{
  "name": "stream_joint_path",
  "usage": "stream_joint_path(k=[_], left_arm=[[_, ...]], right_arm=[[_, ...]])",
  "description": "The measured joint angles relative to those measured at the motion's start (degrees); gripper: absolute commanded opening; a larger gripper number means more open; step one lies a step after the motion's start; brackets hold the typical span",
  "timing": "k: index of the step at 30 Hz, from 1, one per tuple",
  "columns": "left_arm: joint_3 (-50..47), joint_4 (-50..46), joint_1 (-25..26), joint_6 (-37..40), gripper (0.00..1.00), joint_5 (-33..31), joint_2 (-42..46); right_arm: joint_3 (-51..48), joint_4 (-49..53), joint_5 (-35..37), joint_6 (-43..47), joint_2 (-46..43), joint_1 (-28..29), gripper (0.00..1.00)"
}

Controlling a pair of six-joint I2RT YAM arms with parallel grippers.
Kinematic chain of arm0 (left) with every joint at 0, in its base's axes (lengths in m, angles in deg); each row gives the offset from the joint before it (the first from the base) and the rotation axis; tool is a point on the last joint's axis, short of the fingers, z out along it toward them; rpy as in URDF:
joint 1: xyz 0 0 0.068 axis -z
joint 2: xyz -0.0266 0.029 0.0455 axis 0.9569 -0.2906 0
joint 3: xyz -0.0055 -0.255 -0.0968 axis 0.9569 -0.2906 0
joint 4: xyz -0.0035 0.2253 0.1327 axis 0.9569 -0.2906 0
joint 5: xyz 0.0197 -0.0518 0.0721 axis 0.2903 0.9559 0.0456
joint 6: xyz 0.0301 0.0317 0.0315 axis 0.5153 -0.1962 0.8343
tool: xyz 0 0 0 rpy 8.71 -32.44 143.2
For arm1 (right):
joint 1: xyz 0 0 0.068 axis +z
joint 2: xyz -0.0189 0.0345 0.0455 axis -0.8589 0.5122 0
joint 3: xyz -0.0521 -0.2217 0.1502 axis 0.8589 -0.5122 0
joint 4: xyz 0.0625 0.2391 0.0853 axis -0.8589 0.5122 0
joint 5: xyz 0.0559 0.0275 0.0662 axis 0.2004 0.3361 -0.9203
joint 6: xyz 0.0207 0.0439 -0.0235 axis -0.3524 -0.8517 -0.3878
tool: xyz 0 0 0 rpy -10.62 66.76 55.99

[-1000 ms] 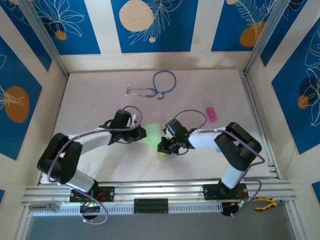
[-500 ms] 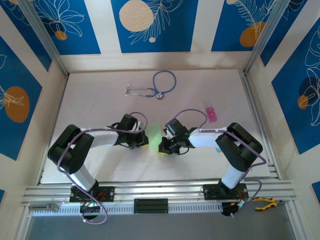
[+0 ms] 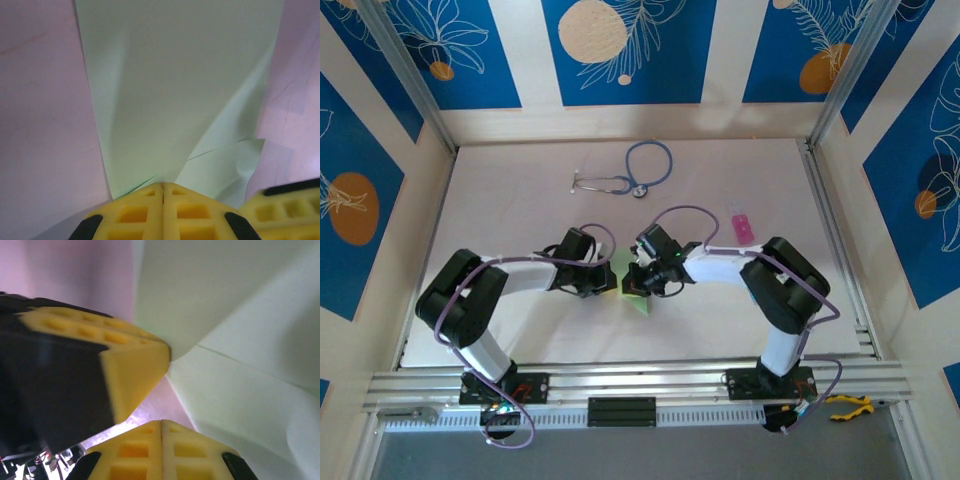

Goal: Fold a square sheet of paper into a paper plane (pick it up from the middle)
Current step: Third fold the triangle at the center of the table.

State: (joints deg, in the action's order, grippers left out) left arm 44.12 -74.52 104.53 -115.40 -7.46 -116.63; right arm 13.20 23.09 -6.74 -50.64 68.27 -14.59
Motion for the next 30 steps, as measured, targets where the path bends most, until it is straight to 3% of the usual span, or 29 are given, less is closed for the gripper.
stream_joint_path(k=[8,18,30], left_arm=[[0.11,-0.11,0.0,0.04,0.05,0.0,-0.13],[0.33,-0.13,0.0,0.17,0.04,0.17,-0.39],[0.42,0.57,0.0,-1.49,0.04,0.83,-0.74]], right_arm=[[-1.97,-2.71,-0.83,0.11,1.73,0.07,0.05],[-15.41,-8.11,-0.87,-1.33,-7.96,0.07,0.06],[-23.45,-7.69,-0.2,-1.95,-16.44,-0.57,0.07]])
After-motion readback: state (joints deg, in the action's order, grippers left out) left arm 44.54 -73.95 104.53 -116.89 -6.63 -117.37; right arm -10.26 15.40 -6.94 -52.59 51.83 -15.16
